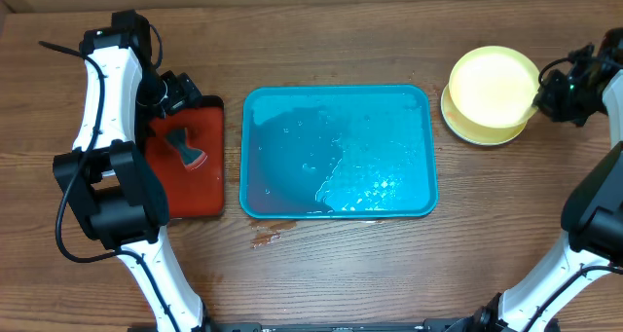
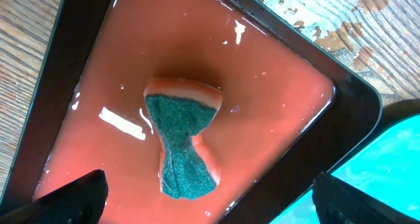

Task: Clean dirty plates on tray and stack at the side
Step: 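Lower the yellow plate onto the right stack and open the right gripper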

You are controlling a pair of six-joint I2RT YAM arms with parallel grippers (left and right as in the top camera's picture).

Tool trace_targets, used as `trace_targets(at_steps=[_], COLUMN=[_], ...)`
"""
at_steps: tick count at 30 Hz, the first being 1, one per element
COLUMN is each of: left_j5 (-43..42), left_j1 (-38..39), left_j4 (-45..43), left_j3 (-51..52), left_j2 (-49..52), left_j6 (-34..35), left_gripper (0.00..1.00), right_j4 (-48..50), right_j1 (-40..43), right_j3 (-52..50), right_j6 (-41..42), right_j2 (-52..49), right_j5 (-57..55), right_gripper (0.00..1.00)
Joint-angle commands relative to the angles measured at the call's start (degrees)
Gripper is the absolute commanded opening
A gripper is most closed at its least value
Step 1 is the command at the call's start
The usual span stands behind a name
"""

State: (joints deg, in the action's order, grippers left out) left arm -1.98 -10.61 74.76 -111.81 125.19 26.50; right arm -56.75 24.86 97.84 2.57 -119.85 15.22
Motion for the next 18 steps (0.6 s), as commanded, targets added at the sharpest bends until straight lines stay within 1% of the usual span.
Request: trace_targets(at_steps=[1, 2, 3, 4, 6, 7, 8, 14, 18], left_j5=[-0.6, -0.6, -0.6, -0.6, -0.6, -0.6, -0.6, -0.6, -0.6], left_j1=[0.1, 0.1, 0.1, 0.1, 0.1, 0.1, 0.1, 0.1, 0.1], left_j4=[0.0, 0.0, -0.1, -0.1, 0.0, 0.0, 0.0, 0.0, 0.0], left_j3=[-0.8, -0.8, -0.8, -0.8, -0.8, -0.8, -0.8, -0.8, -0.8], left_j2=[0.3, 0.3, 0.3, 0.3, 0.3, 0.3, 0.3, 0.3, 0.3], left_j6=[-0.8, -0.8, -0.8, -0.8, -0.8, -0.8, -0.8, -0.8, -0.8], left_gripper=[1.00, 1.00, 1.00, 1.00, 1.00, 1.00, 1.00, 1.00, 1.00], right_j4=[1.0, 1.0, 1.0, 0.9, 0.8, 0.7, 0.2, -3.7, -6.2], right_j1=[0.0, 0.0, 0.0, 0.0, 0.0, 0.0, 0.0, 0.0, -0.1], right_j3=[-1.5, -1.7, -1.8, -1.8, -1.8, -1.8, -1.7, -0.7, -0.7], right_j6=[0.7, 0.7, 0.7, 0.7, 0.7, 0.7, 0.7, 0.7, 0.7], right_j2=[-0.1, -0.1, -0.1, -0.1, -0.1, -0.1, -0.1, 0.9, 5.6], right_j5=[0.9, 0.7, 0.7, 0.7, 0.8, 0.8, 1.0, 5.4, 9.4], right_gripper=[0.11, 0.25, 0.46, 0.56, 0.69, 0.94, 1.00, 1.00, 1.00])
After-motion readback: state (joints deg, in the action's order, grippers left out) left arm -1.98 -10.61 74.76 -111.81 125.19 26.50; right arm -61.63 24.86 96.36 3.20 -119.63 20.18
